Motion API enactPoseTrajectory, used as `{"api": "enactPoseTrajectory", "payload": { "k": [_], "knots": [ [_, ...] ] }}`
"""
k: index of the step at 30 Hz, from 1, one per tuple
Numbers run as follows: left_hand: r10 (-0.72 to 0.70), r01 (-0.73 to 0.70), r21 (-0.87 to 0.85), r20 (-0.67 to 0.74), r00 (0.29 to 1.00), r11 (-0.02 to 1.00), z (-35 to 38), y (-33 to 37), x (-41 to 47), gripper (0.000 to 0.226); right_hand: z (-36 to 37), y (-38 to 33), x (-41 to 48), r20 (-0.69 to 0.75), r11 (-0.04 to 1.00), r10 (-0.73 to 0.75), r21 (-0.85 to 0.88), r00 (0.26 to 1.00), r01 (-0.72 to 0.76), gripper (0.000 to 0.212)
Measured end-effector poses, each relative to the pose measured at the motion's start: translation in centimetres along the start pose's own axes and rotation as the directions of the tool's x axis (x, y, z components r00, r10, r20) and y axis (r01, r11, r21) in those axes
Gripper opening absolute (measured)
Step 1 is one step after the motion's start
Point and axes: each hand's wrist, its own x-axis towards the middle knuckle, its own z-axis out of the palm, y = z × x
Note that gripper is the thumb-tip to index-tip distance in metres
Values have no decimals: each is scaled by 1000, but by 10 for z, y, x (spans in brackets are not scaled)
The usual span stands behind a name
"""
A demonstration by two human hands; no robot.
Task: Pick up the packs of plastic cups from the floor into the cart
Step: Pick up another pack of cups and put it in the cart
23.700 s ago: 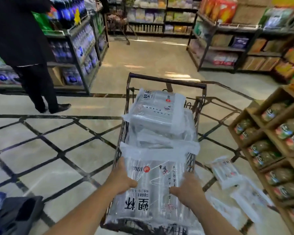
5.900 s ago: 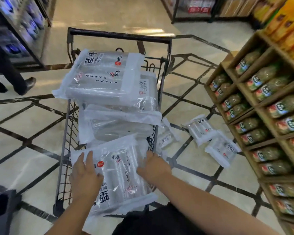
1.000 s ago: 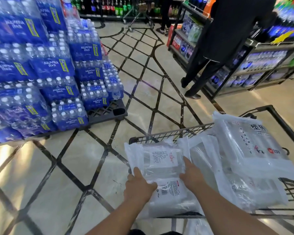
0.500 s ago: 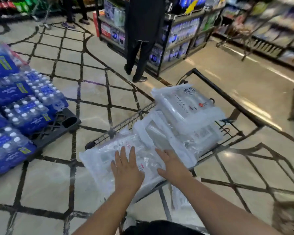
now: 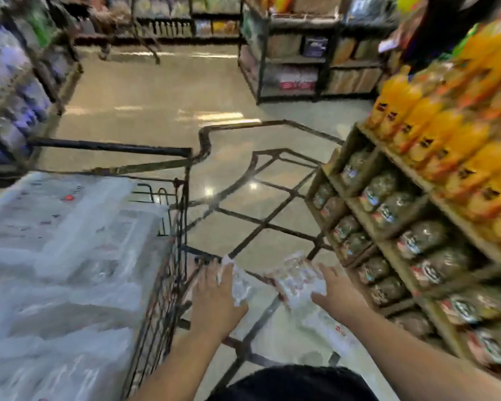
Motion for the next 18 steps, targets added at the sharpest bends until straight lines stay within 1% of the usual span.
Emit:
{"api": "enactPoseTrajectory", "payload": {
  "k": [2,4,5,8,11,14,18],
  "knots": [
    [41,-41,-7,75,996,999,18,42,25,91,-16,61,-6,-10,992,120,43,993,-120,83],
    [99,-97,-24,104,990,995,37,93,47,90,-27,117,-9,-38,978,193,81,980,-190,85],
    [127,-123,-41,113,985,992,47,120,55,88,-32,143,-10,-45,971,221,108,974,-215,85],
    [164,-147,-104,174,971,984,81,194,73,86,-41,213,-6,-5,946,297,135,955,-294,81],
    [200,-181,-94,276,940,979,117,247,86,86,-40,274,2,37,928,343,139,939,-344,79],
    [187,-183,-46,360,914,982,137,282,97,85,-36,320,9,92,899,400,153,912,-410,82],
    [107,-104,-30,419,902,994,159,309,125,85,-14,357,35,169,840,483,187,859,-509,88]
  ]
}}
